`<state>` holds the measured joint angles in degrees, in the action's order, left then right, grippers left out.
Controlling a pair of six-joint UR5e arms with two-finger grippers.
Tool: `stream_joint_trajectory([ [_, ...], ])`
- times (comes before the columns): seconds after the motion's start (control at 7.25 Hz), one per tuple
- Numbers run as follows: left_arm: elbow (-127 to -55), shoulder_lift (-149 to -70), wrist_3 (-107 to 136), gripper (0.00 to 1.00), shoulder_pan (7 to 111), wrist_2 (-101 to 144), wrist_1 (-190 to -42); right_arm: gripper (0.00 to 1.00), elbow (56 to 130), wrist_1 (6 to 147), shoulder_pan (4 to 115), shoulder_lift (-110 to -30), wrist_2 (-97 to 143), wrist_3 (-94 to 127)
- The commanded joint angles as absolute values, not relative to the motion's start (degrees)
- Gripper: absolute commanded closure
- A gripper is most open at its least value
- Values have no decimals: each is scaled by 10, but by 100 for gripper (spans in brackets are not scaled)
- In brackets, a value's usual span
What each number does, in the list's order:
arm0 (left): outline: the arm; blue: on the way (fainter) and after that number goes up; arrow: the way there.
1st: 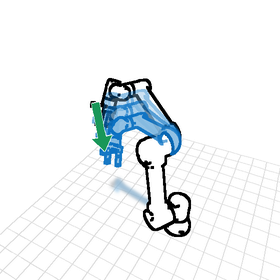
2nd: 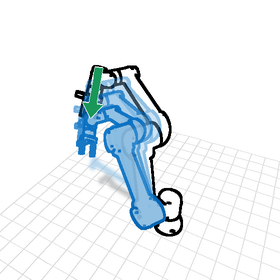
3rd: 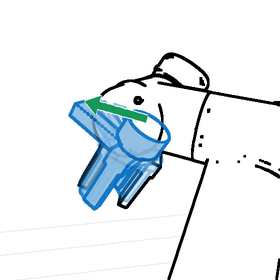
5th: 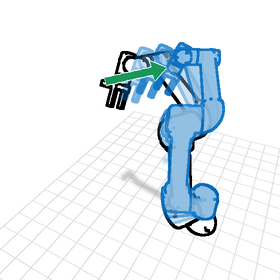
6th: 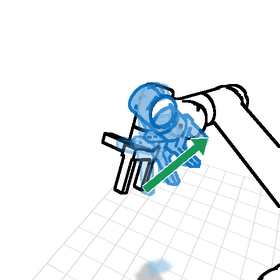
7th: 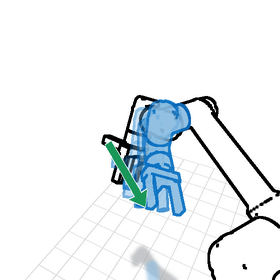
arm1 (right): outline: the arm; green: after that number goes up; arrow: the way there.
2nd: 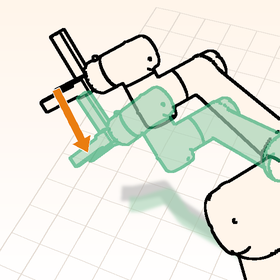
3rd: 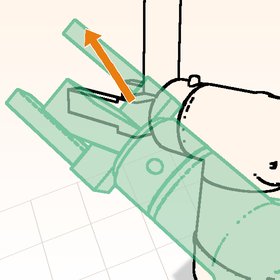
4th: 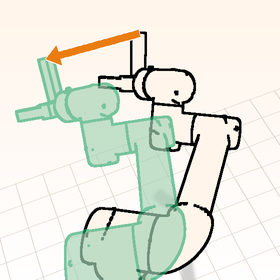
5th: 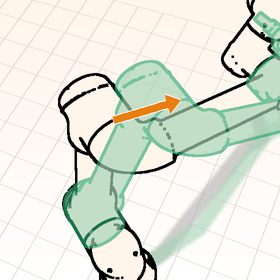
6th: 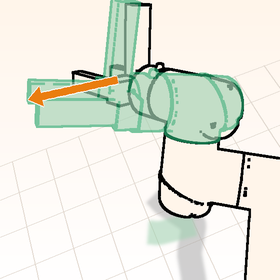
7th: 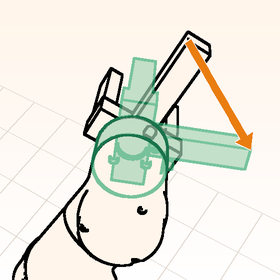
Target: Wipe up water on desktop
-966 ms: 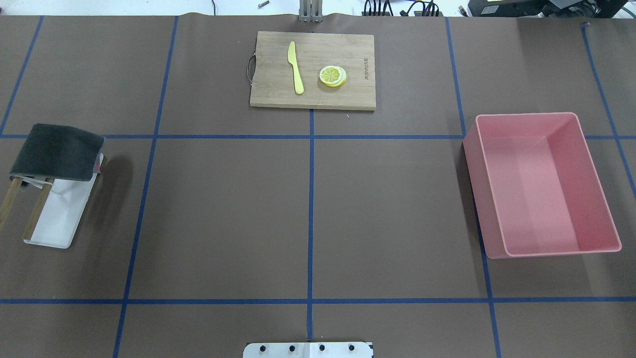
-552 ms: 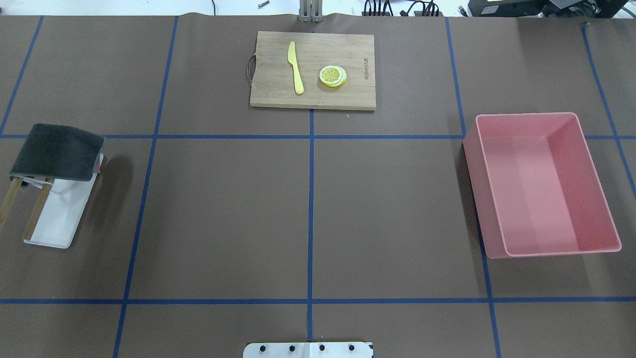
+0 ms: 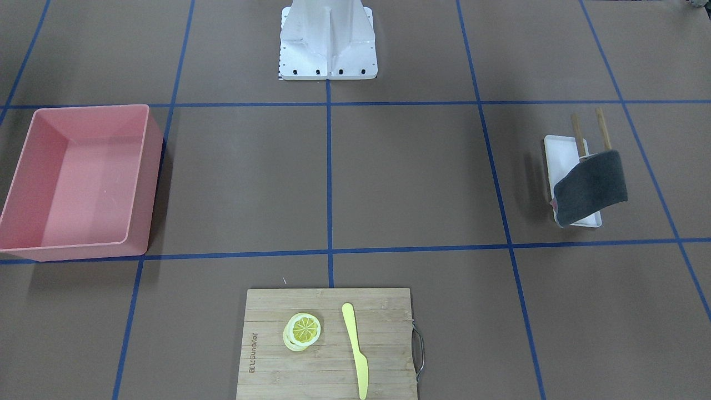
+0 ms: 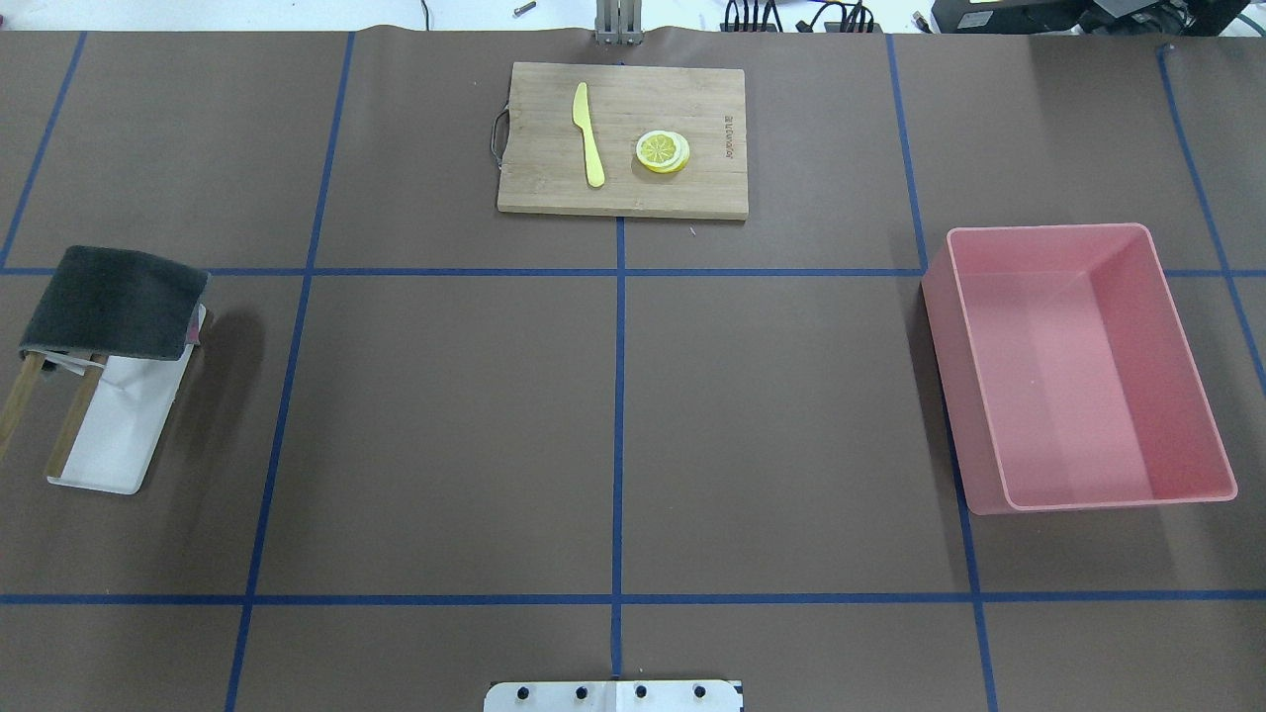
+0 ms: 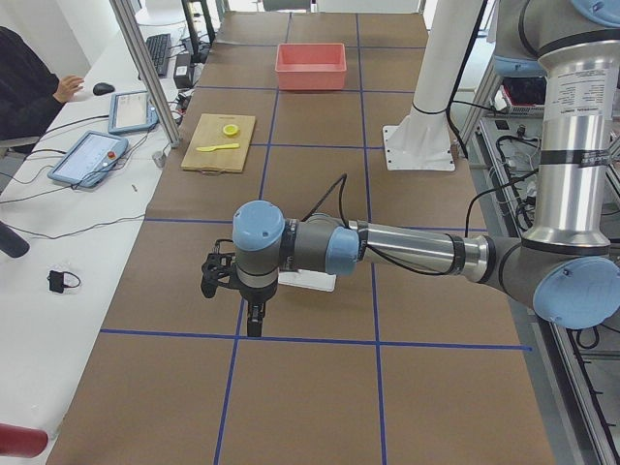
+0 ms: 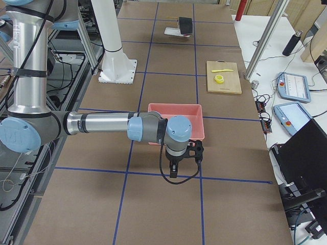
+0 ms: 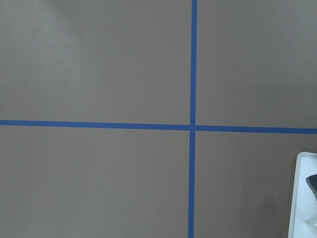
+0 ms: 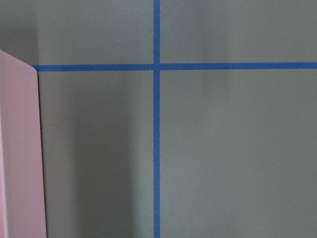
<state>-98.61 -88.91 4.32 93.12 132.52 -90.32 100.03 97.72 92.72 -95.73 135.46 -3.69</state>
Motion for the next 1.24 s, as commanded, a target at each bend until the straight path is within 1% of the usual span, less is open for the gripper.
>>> stream_joint_trajectory([
  [0.0, -988, -887, 46, 2, 925, 1326, -907, 0, 1003, 978, 927, -956, 1355, -36],
  [0.41, -983, -894, 41, 2, 925, 1321, -907, 0, 1004, 978, 927, -952, 1355, -34],
  [1.1, -984, -879, 38, 2, 925, 1325, -910, 0, 1001, 976, 927, -951, 1359, -33],
])
